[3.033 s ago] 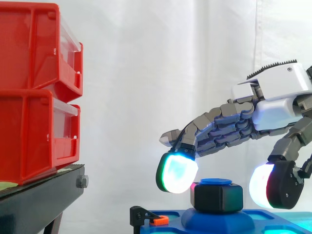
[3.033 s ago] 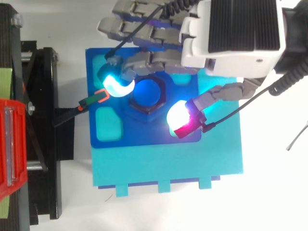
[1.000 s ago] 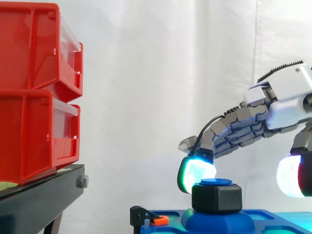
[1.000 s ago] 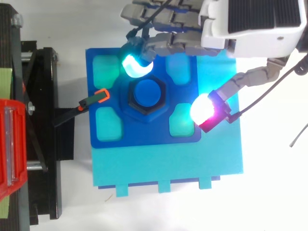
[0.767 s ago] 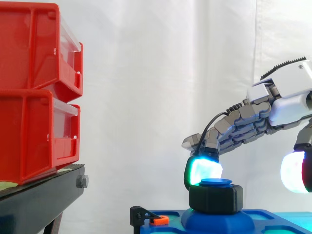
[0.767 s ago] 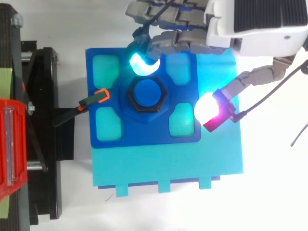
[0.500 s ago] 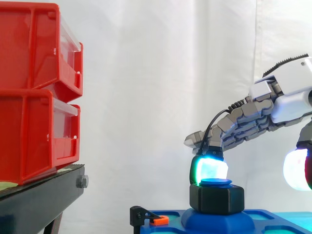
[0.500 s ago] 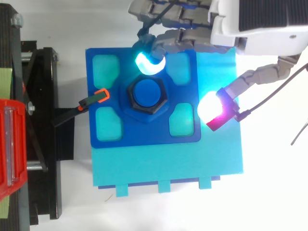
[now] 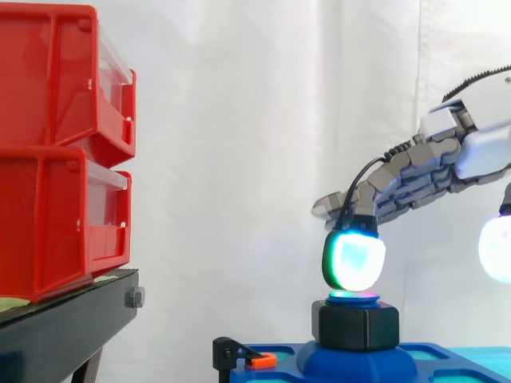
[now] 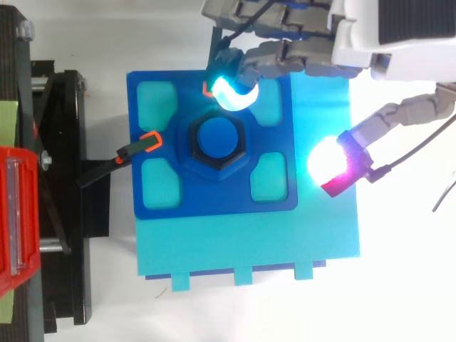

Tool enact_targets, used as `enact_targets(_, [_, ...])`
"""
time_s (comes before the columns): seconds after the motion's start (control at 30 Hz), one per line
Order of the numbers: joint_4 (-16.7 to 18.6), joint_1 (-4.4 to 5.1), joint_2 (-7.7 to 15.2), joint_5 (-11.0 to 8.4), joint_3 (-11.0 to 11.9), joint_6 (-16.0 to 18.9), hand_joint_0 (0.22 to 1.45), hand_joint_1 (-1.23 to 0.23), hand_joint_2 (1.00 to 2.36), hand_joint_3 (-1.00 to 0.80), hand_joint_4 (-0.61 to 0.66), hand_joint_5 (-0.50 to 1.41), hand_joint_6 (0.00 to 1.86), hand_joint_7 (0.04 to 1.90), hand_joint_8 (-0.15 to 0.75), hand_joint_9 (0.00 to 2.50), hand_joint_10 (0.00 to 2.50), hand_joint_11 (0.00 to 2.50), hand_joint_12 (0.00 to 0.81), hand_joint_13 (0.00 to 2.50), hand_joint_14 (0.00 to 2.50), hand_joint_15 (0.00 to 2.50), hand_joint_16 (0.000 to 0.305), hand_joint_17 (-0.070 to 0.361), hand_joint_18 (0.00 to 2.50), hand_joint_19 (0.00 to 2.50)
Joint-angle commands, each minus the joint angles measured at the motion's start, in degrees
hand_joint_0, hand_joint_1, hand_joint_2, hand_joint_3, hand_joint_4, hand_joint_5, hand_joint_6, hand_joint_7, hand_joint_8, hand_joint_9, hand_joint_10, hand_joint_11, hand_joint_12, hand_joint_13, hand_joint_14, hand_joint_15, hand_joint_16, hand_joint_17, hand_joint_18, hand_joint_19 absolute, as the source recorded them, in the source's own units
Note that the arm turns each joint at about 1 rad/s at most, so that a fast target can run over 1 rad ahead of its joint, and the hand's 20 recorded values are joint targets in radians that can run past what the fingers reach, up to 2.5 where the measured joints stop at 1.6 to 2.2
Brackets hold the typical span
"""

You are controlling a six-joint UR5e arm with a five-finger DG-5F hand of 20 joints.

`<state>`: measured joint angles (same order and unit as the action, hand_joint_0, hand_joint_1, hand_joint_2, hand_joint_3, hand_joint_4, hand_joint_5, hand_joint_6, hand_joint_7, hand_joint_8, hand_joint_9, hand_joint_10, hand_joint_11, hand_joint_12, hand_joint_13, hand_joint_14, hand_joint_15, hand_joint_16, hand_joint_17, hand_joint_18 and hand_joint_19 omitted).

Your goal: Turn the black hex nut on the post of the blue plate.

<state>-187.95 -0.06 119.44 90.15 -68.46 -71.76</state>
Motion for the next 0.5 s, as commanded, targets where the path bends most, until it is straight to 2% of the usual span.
enact_targets(0.0, [-0.22,0.06,-0.61,-0.15,0.08,0.13,0.37,-0.78,1.0,-0.5,0.18,-0.27,0.5,0.72,0.174,0.0,0.0,0.0,0.337,0.0,0.0,0.0,0.048,0.107,0.0,0.02])
enact_targets(0.23, [-0.75,0.06,-0.7,-0.33,1.22,0.39,0.37,-0.76,1.0,-0.5,0.18,-0.27,0.5,0.72,0.175,0.0,0.0,0.0,0.336,0.0,0.0,0.0,0.048,0.107,0.0,0.02])
enact_targets(0.37, [-0.57,0.23,-0.61,-2.09,2.54,1.53,0.37,-0.74,1.0,-0.5,0.18,-0.27,0.5,0.72,0.177,0.0,0.0,0.0,0.337,0.0,0.0,0.0,0.048,0.108,0.0,0.02])
enact_targets(0.47, [0.04,0.59,-0.52,-2.09,2.54,1.97,0.37,-0.73,1.0,-0.5,0.18,-0.27,0.5,0.72,0.179,0.0,0.0,0.0,0.337,0.0,0.0,0.0,0.048,0.108,0.0,0.02])
